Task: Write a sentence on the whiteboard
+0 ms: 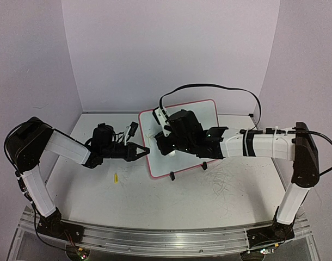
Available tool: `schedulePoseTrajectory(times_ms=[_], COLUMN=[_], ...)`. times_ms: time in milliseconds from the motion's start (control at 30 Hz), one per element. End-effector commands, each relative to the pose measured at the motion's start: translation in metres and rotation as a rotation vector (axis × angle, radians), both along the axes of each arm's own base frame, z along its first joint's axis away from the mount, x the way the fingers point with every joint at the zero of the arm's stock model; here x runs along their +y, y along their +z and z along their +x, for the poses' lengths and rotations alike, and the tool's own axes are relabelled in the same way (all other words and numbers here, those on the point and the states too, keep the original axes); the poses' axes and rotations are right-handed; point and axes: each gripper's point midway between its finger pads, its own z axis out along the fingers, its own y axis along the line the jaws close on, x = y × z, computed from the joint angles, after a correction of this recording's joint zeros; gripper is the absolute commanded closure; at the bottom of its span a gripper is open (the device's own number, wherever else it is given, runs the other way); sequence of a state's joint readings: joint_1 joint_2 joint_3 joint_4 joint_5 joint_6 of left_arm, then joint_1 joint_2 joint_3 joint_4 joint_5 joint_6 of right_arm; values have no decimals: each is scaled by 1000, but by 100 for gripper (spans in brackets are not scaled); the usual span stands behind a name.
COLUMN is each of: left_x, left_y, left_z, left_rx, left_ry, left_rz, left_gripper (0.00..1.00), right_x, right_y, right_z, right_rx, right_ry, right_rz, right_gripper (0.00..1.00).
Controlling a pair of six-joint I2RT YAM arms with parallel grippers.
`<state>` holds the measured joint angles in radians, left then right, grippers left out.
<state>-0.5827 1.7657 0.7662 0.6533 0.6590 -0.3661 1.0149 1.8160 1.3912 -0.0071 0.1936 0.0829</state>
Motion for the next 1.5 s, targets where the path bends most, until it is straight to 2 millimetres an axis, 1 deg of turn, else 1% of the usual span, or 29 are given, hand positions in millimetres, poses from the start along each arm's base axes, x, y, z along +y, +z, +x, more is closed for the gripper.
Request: schedulePoseTrajectory(times_ms=[0,67,167,267,433,567,867,1167,1467], left_x=[-5,-5,-5,-5,-6,-5,-5,-5,-5], left_y=[0,-1,-1,-2,-2,-1,-1,-1,0], left_z=[-1,-1,-1,-1,-1,-2,-3,-2,-3], left_rx=[-23,-21,-20,-20,-19,-21,-19,-21,-21], left_ry=[-9,-10,-10,-10,-12,-9,-12,-15,-16], left_rz=[34,34,35,37,36,36,37,37,36], left_gripper=[100,100,100,100,100,100,100,100,100], right_x=[-2,-3,-4,-7,-8,-6,0,0,-2], right_y=[5,6,22,27,13,9,8,9,3], right_z=[2,1,-5,-7,-9,-6,-1,6,8], right_rx=[-10,-10,-19,-23,-5,-8,-14,-34,-35], right_ry=[-22,-16,5,7,9,5,0,-26,-44], right_rz=[22,26,60,76,55,50,45,35,18], right_gripper=[100,100,100,100,100,100,100,100,100])
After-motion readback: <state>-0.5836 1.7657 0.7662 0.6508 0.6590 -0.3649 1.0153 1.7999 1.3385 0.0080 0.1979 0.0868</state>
